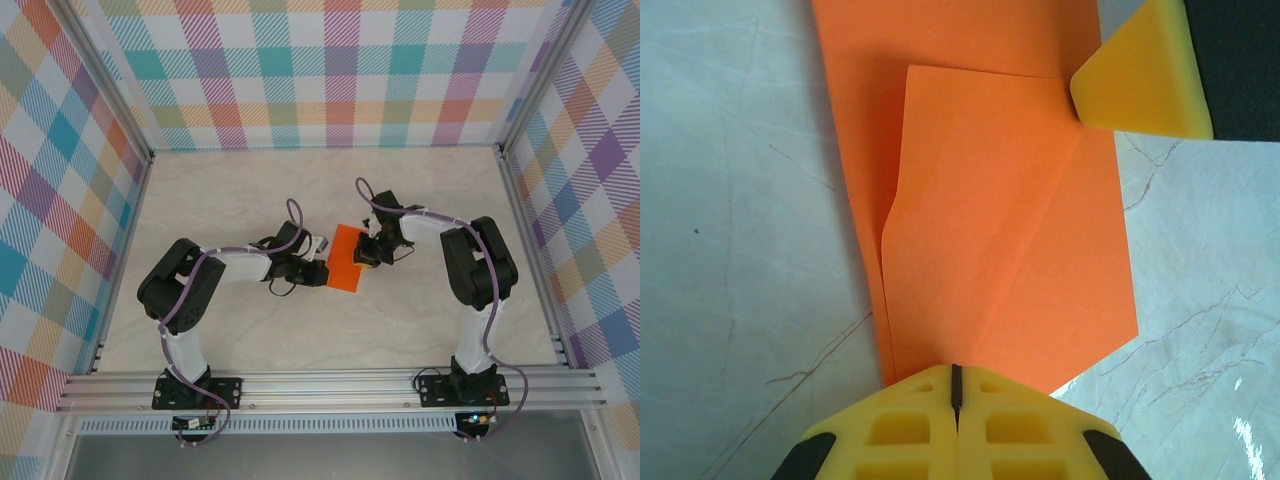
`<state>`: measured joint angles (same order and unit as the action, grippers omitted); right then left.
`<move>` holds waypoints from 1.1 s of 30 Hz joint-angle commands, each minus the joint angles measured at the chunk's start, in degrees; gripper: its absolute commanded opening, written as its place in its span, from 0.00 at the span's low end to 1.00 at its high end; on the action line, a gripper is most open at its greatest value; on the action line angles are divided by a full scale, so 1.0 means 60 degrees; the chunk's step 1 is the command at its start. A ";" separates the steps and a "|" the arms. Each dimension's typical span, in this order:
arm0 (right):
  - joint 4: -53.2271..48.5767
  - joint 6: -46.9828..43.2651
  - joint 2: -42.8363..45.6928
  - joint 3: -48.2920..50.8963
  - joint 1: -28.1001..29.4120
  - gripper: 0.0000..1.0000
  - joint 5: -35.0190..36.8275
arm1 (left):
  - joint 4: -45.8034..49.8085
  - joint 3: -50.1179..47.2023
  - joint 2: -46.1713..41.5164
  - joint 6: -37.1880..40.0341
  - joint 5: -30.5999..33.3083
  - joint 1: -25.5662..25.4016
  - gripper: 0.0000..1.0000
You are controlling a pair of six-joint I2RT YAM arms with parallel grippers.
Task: Fold a paper plane with a square sheet of paper (fold left side to right side)
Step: Fold the triangle a second time at the center of the table.
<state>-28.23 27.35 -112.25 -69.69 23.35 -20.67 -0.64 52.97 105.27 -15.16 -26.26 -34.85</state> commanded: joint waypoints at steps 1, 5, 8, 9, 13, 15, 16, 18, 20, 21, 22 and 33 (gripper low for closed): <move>-0.0548 -0.0281 0.0111 0.0255 -0.0471 0.07 0.1071 | 0.0886 -0.0369 0.0135 0.0230 0.0532 -0.0051 0.00; -0.0582 -0.0346 0.0218 0.0277 -0.0552 0.07 0.1057 | 0.0889 -0.0373 0.0150 0.0236 0.0524 -0.0048 0.00; -0.0602 -0.0377 0.0207 0.0276 -0.0562 0.07 0.1031 | 0.0902 -0.0374 0.0113 0.0224 0.0525 -0.0047 0.00; -0.0584 -0.0357 0.0193 0.0291 -0.0567 0.07 0.1003 | 0.0910 -0.0369 0.0093 0.0220 0.0506 -0.0051 0.00; -0.0527 -0.0340 0.0119 0.0350 -0.0567 0.07 0.0908 | 0.0957 -0.0491 -0.0118 0.0254 0.0383 -0.0051 0.00; -0.0537 -0.0355 0.0104 0.0365 -0.0562 0.07 0.0908 | 0.1068 -0.0570 -0.0273 0.0330 0.0402 -0.0040 0.00; -0.0536 -0.0356 0.0090 0.0361 -0.0567 0.07 0.0917 | 0.1123 -0.0626 -0.0356 0.0356 0.0463 -0.0051 0.00; -0.0510 -0.0340 0.0052 0.0365 -0.0565 0.07 0.0908 | 0.1212 -0.0736 -0.0505 0.0403 0.0560 -0.0043 0.00; -0.0482 -0.0328 0.0005 0.0360 -0.0567 0.07 0.0867 | 0.1264 -0.0841 -0.0619 0.0430 0.0621 -0.0049 0.00; -0.0474 -0.0324 -0.0012 0.0365 -0.0554 0.07 0.0844 | 0.1270 -0.0898 -0.0666 0.0424 0.0629 -0.0051 0.01; -0.0468 -0.0299 -0.0027 0.0366 -0.0567 0.07 0.0812 | 0.1282 -0.0943 -0.0699 0.0432 0.0639 -0.0050 0.00; 0.0396 -0.0078 0.0950 0.0531 -0.0603 0.26 0.0087 | 0.1627 -0.1255 -0.2197 0.0373 0.0747 0.0405 0.08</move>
<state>-27.44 26.68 -110.21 -67.77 20.47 -20.23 4.86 46.00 96.38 -13.82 -22.59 -33.80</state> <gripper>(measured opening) 0.229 0.072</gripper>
